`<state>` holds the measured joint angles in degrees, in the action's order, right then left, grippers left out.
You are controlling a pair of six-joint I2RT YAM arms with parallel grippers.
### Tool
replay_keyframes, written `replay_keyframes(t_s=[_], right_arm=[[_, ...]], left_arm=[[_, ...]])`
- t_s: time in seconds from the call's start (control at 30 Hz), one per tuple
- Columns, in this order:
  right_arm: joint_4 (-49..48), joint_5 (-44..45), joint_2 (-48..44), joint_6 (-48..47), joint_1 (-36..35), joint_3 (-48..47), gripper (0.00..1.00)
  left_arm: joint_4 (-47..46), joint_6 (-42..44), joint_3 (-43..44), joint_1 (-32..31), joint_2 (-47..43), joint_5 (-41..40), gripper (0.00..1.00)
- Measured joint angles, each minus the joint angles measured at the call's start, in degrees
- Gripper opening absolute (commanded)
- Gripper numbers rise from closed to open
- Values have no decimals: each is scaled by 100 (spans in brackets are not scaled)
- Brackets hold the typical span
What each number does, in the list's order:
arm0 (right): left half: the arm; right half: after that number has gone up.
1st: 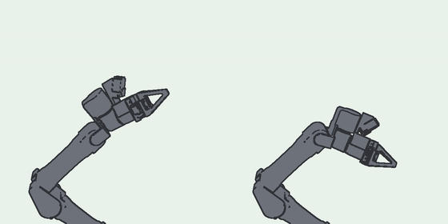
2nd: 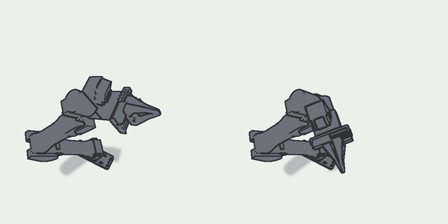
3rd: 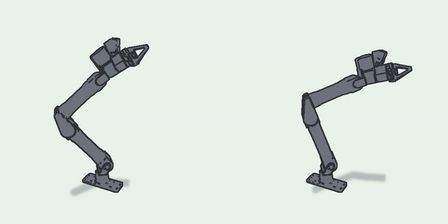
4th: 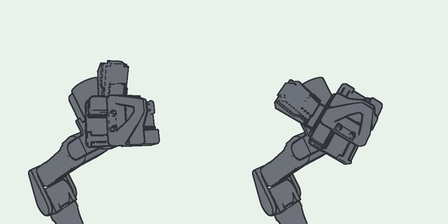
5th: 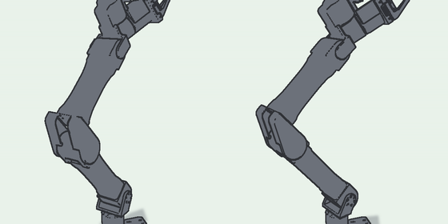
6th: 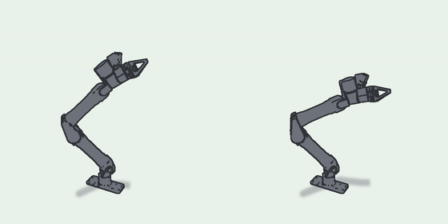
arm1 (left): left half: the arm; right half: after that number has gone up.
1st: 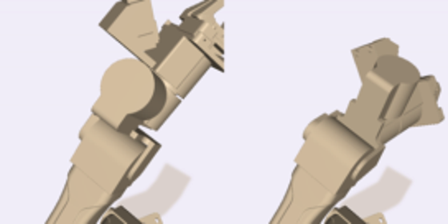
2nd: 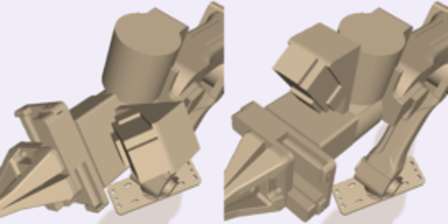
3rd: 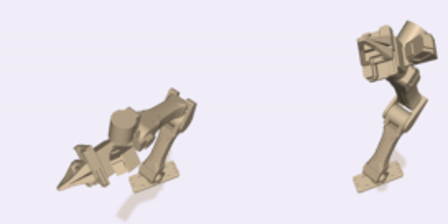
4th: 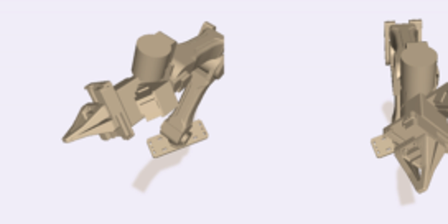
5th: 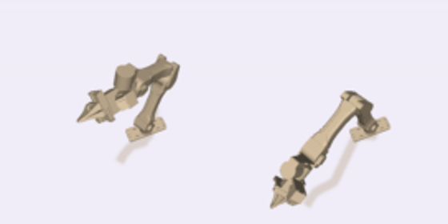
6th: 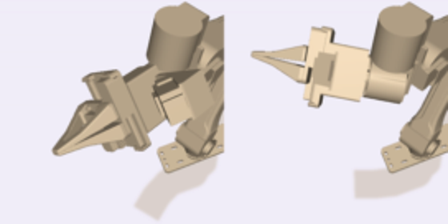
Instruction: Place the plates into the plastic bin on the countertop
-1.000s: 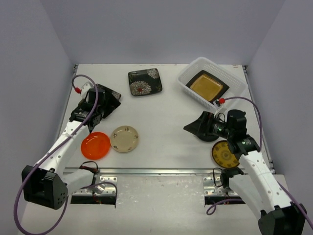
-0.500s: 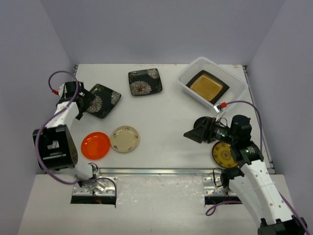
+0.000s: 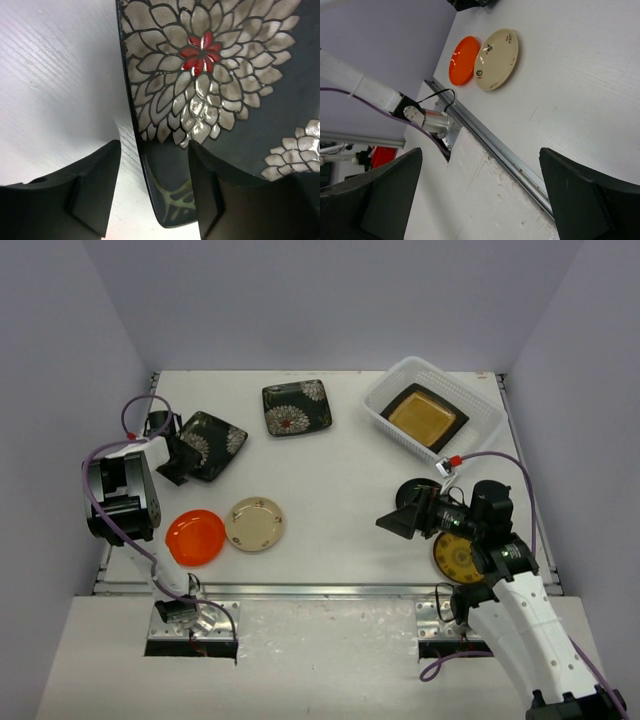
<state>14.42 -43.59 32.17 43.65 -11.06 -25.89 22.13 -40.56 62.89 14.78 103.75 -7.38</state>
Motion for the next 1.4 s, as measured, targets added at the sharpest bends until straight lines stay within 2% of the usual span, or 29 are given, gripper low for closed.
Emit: replay_keyframes(t_s=[0.07, 0.17, 0.2, 0.43, 0.53, 0.6, 0.73, 0.93, 1.1, 1.27, 1.4], right_arm=[[29, 8, 17, -18, -1, 0, 99], [93, 36, 15, -41, -1, 0, 99], [112, 61, 13, -53, -1, 0, 99], [270, 215, 12, -103, 1, -15, 99], [281, 263, 61, -102, 1, -58, 99], [225, 235, 126, -90, -1, -72, 99], [-2, 96, 270, 39, 1, -72, 99], [-470, -59, 653, 153, -1, -72, 99], [-810, -345, 1890, 97, -5, -532, 97], [-949, -474, 3764, -125, -245, -1937, 94], [-1044, -380, 4772, -287, -523, -2939, 90]], left_arm=[[-33, -33, 0, 34, 80, 36, 29], [-178, -74, -3, 92, 129, 178, 4], [-229, -129, -18, 137, 113, 245, 0], [-1015, -349, -500, 441, -158, 799, 0], [-1317, -558, -1282, 493, -917, 808, 0], [-1364, -643, -1831, 551, -1769, 775, 0], [-1425, -685, -2327, 600, -3053, 699, 0], [-1543, -655, -2402, 632, -3635, 1158, 0], [-1787, -540, -2716, 633, -4405, 2267, 0], [-2327, -577, -3164, 524, -5024, 3930, 0], [-2612, -771, -3471, 192, -5221, 4811, 0]])
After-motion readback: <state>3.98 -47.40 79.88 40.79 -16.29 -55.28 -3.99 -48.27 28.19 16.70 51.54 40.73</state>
